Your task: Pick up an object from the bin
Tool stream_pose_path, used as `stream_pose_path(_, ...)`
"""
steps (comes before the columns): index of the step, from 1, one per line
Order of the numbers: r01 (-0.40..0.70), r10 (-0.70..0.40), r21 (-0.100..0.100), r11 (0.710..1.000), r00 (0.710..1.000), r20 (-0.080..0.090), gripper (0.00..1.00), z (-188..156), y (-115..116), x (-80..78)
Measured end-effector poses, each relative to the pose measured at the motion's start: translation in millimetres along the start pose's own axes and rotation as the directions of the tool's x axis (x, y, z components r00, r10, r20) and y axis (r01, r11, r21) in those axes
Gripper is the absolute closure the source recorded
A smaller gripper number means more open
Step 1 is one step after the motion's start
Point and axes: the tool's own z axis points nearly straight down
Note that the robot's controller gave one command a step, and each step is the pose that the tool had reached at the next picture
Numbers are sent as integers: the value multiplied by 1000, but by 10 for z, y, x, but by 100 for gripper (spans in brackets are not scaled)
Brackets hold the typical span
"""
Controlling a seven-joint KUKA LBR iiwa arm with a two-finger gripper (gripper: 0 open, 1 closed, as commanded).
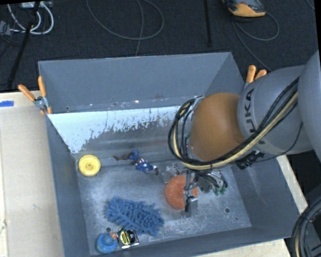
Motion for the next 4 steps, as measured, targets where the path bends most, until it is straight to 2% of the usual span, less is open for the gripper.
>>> stream_pose_path(1, 69, -69, 3, 998, 998, 1, 0, -335, -325, 193)
stream_pose_path(2, 5, -5, 5, 1000, 1000, 12, 0, -201, -364, 15)
stream_pose_path(3, -53, 53, 2, 999, 999, 2, 100, 175, -343, -21)
stream_pose_path(4, -53, 53, 2, 999, 999, 2, 100, 175, -343, -22)
